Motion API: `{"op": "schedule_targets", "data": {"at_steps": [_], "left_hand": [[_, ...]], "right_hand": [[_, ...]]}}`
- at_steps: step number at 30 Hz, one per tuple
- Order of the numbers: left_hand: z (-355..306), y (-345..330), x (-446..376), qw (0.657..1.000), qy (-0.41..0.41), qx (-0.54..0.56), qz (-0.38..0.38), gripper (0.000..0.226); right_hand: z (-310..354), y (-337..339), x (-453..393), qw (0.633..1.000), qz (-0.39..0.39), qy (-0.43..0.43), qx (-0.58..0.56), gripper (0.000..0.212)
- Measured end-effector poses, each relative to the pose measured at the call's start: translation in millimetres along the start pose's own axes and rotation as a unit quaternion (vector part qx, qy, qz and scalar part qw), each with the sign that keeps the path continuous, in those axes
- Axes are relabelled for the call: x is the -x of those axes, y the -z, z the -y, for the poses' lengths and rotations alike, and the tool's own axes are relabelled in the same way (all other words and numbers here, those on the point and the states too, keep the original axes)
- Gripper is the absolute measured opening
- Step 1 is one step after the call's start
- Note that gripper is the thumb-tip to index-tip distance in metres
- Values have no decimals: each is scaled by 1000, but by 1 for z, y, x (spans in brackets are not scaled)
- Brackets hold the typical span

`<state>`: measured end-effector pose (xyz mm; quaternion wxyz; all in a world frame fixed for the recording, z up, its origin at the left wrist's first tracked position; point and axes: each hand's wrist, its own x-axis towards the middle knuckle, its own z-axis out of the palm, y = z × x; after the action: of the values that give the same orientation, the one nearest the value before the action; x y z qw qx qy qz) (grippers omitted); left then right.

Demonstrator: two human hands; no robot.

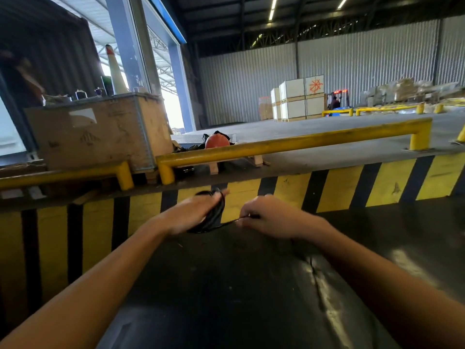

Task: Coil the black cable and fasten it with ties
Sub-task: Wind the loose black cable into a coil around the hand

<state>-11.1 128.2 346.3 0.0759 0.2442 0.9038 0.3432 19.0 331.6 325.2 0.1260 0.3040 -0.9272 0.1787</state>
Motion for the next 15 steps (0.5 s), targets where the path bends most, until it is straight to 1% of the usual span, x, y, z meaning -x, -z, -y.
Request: {"op": "schedule_targets", "data": {"at_steps": [1,2,4,5,6,7,8,10,11,12,13,15], "left_hand": [[1,-3,0,995,20,-90,29,45],[3,-5,2,989,48,-125,61,45],[6,-10,7,982,102,-114,108,44],[8,-12,10,982,114,-87,124,48],[11,-14,11,980,123,-46,150,48],[12,-17,12,974,120,11,192,44],[12,-20,14,962,111,72,239,38],[9,-24,20,927,90,193,309,39],[7,-24,22,909,71,255,322,41],[5,-22,23,888,47,327,320,44],[2,-19,23,859,16,401,318,46],[-3,-10,21,789,-50,530,306,48]], "right_hand": [[-1,8,-1,1000,-11,1,17,18],[-3,16,-2,999,-20,0,27,18],[-8,31,-1,999,-40,-2,31,21],[-12,35,0,998,-52,-3,30,24],[-17,37,1,998,-64,-4,27,27],[-22,36,1,997,-76,-6,24,30],[-28,33,1,996,-87,-13,18,32],[-36,24,2,995,-98,-29,17,38],[-38,17,2,994,-103,-35,18,41],[-39,10,4,993,-108,-40,8,40],[-37,2,6,993,-110,-48,-20,38],[-31,-20,11,988,-103,-62,-99,34]]}}
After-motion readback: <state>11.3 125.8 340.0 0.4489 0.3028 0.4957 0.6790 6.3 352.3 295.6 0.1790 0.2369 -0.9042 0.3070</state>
